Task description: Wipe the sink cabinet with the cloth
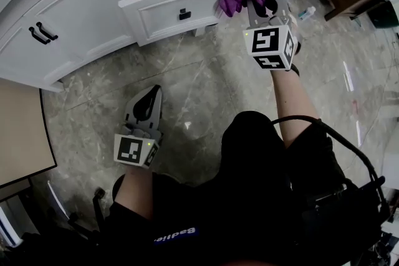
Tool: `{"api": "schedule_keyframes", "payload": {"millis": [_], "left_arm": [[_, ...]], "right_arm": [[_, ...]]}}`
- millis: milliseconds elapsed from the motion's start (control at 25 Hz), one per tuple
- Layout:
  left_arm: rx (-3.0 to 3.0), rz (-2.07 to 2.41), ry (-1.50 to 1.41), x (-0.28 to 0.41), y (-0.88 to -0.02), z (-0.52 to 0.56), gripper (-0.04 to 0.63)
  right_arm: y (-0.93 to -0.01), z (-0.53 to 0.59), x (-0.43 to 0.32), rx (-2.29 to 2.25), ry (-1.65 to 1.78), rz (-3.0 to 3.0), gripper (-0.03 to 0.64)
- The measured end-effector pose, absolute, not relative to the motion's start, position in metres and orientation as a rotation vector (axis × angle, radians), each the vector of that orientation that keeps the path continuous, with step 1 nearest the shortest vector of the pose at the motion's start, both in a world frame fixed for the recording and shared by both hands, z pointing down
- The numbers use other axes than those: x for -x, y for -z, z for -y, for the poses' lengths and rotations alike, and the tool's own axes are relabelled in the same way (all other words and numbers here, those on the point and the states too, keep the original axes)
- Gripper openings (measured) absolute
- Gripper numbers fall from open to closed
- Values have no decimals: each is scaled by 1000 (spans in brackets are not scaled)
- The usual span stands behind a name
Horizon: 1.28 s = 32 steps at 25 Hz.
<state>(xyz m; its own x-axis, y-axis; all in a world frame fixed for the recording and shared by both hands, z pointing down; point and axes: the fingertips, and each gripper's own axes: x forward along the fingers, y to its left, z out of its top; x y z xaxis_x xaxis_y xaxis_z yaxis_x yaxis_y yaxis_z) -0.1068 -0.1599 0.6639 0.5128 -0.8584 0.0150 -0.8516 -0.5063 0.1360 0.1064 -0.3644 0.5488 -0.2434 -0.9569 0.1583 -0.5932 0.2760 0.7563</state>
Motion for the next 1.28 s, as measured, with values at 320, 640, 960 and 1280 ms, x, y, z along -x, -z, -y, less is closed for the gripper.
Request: {"api": "schedule_keyframes", "payload": {"millis": [320,640,960,1280], "left_arm": [[-2607,1504,128,117,-657,159,5],[-2611,1544,153,129,-644,147,5],[-2622,1545,150,130,-640,142,5],[-2614,1538,91,125,-650,142,5]], "right_arm": [[-547,294,-5,-1220,544,2434,64],[-592,261,118,-910,482,2562,64],[-593,298,75,-1061,616,2334,64],[-597,331,-3,-1152,620,2178,64]]}}
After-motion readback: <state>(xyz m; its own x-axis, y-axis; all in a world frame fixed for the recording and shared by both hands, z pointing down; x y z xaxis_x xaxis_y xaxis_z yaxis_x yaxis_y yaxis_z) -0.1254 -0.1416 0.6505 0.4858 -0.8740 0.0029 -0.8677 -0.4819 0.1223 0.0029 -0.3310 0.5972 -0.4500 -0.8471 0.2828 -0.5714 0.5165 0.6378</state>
